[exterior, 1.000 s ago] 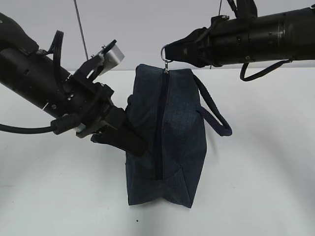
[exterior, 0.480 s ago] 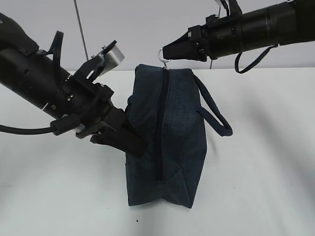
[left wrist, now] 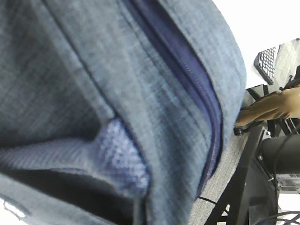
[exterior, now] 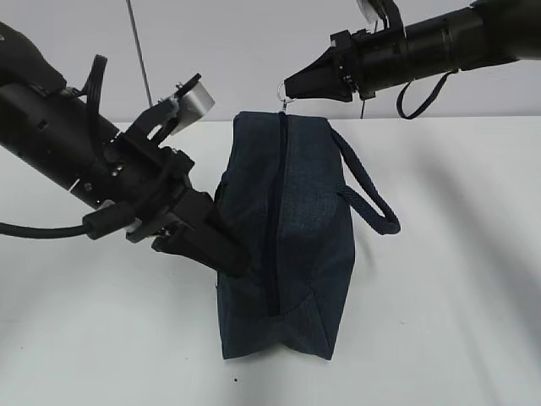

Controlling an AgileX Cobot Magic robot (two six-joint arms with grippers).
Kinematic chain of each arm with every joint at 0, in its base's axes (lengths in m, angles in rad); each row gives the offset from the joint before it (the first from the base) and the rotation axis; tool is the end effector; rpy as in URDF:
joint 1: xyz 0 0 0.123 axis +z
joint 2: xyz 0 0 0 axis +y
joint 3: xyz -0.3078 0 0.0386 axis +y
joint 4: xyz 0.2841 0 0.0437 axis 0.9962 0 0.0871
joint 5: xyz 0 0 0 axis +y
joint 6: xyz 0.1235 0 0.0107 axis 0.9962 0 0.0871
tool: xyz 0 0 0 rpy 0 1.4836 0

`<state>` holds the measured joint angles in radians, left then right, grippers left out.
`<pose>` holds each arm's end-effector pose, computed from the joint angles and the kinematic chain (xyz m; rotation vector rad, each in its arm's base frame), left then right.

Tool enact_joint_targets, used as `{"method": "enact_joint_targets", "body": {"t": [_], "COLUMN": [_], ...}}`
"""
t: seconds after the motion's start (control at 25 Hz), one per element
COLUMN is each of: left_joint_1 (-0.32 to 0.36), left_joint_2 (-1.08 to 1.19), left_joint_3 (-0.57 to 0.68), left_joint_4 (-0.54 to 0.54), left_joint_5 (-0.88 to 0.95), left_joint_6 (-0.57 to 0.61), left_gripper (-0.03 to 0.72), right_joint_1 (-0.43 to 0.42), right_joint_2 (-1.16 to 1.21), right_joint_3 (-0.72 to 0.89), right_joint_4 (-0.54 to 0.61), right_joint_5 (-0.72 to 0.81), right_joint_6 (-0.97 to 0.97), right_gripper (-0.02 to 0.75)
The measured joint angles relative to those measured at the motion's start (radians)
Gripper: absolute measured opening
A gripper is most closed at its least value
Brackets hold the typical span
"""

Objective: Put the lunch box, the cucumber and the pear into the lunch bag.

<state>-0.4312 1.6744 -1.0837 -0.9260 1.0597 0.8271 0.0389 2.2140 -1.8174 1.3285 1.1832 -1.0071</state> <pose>0.2838 -0.2257 0.2171 1.0500 2.5454 -1.1428 0.5258 0.1320 0.2362 -0.5599 2.0916 1.3253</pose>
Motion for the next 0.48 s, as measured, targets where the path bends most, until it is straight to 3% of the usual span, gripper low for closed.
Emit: {"method": "enact_joint_targets", "body": {"t": [0.48], "left_joint_1": [0.002], "left_joint_2": [0.000], "left_joint_3": [0.000], "left_joint_4": [0.007], "left_joint_5": [0.011], "left_joint_6": [0.000], "left_gripper": [-0.008], "right_joint_1": [-0.026], "right_joint_2": [0.205], "right_joint_3": [-0.187], "right_joint_4": [-0.010], "right_joint_5": [0.033], "right_joint_6": [0.141], "right_gripper": [0.006]}}
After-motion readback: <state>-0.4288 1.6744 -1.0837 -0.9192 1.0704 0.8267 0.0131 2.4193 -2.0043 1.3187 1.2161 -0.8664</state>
